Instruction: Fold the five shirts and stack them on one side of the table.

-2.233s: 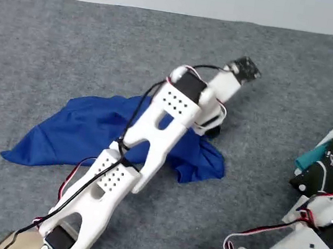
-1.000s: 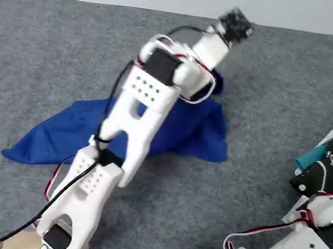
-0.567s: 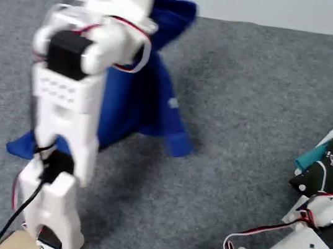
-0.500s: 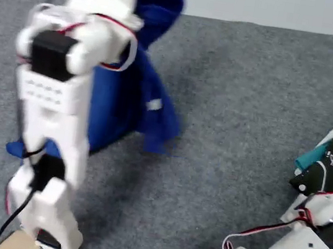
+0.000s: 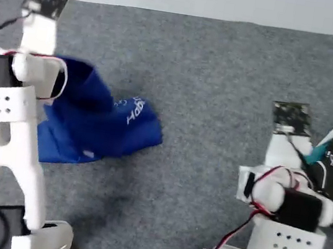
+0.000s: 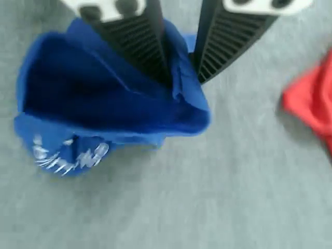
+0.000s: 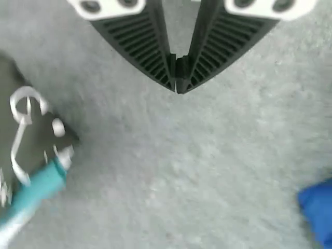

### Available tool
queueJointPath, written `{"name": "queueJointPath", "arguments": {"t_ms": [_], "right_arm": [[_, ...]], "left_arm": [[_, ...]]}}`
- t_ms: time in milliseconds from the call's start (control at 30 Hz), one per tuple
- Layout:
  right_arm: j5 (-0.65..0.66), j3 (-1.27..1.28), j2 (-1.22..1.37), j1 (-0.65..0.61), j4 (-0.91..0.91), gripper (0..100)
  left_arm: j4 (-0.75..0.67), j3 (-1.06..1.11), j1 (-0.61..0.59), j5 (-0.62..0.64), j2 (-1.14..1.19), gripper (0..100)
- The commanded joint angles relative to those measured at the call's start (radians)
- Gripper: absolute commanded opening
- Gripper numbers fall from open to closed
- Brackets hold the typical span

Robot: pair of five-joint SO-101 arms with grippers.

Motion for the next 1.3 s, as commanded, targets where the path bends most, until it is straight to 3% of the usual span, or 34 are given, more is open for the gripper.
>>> {"name": "queueJointPath", "arguments": {"t_ms": [0, 367, 733, 1000, 1267], "right_arm": [[0.012, -0.008, 0.051, -0.077, -0.031, 1.0], [0.066, -0.015, 0.240, -0.306, -0.041, 1.0], [0.068, -0.051, 0.380, -0.499, -0.142, 1.0], [0.078, -0.319, 0.656, -0.699, -0.133, 1.1], [0.361, -0.519, 0.975, -0.888, -0.133, 2.0]], "left_arm": [[-0.072, 0.108, -0.089, -0.005, -0.044, 0], [-0.367, 0.532, -0.460, -0.069, -0.044, 0], [-0.394, 0.711, -0.809, -0.126, -0.044, 0], [-0.413, 0.714, -0.856, -0.124, -0.044, 0], [-0.414, 0.722, -0.856, -0.118, -0.043, 0]]}}
